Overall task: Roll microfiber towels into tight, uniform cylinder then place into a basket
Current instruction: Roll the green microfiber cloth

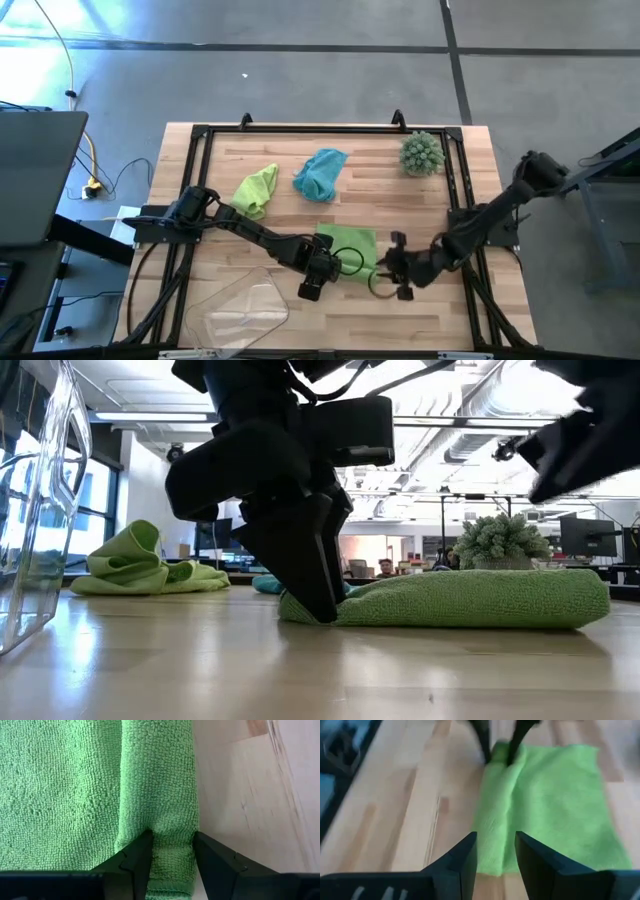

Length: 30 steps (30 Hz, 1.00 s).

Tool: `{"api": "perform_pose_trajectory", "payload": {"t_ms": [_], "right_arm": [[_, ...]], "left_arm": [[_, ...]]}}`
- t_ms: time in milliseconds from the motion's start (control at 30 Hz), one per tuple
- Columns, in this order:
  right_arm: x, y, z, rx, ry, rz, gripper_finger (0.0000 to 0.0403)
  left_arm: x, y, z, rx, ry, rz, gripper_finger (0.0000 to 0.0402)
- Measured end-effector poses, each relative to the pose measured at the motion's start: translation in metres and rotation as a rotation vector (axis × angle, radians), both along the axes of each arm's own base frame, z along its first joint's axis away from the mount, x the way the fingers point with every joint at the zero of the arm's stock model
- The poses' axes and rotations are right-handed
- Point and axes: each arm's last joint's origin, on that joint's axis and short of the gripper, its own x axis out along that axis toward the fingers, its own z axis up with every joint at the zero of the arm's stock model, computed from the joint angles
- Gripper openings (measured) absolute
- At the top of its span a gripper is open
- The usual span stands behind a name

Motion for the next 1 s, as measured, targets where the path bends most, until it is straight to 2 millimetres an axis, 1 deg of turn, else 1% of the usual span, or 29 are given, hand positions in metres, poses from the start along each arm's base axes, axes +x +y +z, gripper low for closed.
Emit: {"api": "perform_pose_trajectory", "payload": {"t_ms": [167, 300, 467, 600, 867, 1000], "right_arm": [[0.005, 0.019, -0.023, -0.044, 0.008, 0.083, 0.0126], [0.011, 0.022, -0.038, -0.07, 0.019, 0.093, 0.0126], [0.016, 0.02, -0.053, -0.11, 0.065, 0.079, 0.0127], [0.02, 0.016, -0.065, -0.134, 0.101, 0.054, 0.014], [0.026, 0.011, -0.073, -0.167, 0.117, 0.041, 0.0188], [0.027, 0.008, -0.079, -0.175, 0.142, 0.026, 0.0196]], "left_arm": [[0.0, 0.0, 0.0, 0.001, 0.0, 0.002, 0.0136], [0.0, 0.0, 0.0, -0.001, -0.001, 0.013, 0.0136], [0.0, 0.0, 0.0, -0.003, -0.002, 0.02, 0.0136], [0.0, 0.0, 0.0, -0.008, -0.002, 0.033, 0.0136], [0.0, 0.0, 0.0, -0.015, -0.003, 0.053, 0.0136], [0.0, 0.0, 0.002, -0.017, -0.008, 0.054, 0.0136]]}}
